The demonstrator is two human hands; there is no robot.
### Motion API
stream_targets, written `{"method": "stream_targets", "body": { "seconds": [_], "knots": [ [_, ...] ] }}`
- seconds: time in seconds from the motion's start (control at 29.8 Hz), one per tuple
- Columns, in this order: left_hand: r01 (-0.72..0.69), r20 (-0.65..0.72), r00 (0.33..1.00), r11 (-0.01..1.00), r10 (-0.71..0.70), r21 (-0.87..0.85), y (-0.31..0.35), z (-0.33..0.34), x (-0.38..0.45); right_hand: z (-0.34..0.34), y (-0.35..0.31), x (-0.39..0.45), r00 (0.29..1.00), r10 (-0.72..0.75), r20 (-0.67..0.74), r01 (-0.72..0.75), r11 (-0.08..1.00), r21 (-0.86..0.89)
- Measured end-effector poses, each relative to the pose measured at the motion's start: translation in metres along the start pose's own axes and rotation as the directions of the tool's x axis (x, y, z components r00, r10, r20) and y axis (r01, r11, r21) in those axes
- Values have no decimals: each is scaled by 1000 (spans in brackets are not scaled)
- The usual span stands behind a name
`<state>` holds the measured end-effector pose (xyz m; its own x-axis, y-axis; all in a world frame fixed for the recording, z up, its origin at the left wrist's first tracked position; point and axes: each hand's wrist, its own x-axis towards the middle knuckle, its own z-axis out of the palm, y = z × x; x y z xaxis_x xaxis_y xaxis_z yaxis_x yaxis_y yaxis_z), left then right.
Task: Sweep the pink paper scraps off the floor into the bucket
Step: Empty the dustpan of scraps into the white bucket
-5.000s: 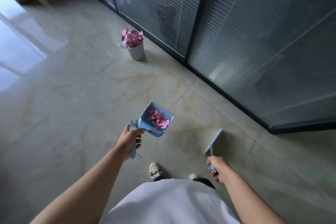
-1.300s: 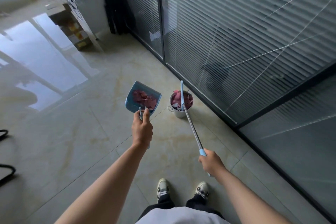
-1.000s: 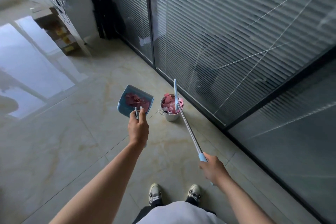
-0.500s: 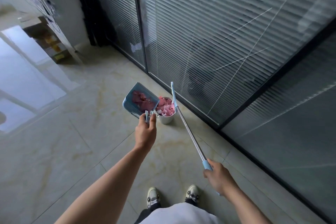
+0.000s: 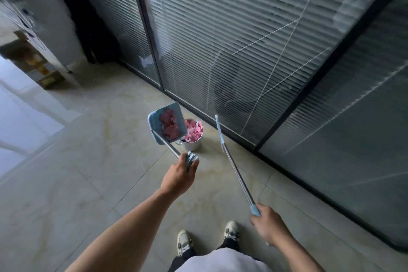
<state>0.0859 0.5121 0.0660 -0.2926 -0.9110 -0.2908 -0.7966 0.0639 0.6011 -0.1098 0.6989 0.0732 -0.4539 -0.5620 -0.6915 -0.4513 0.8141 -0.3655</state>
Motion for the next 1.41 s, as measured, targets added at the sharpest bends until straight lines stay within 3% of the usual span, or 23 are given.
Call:
{"method": "stream_targets", "body": {
  "seconds": [0.37,0.77,1.41],
  "knots": [
    [-169,167,976,966,138,196,-2,17,17,0,2,2,1000,-2,27,1,999,36],
    [-330,294,931,843,217,424,-2,27,21,-7,-3,11,999,14,47,-14,1000,8],
    [-314,306,934,830,184,460,-4,29,15,-5,-3,20,998,-9,56,7,1000,29]
  ]
}}
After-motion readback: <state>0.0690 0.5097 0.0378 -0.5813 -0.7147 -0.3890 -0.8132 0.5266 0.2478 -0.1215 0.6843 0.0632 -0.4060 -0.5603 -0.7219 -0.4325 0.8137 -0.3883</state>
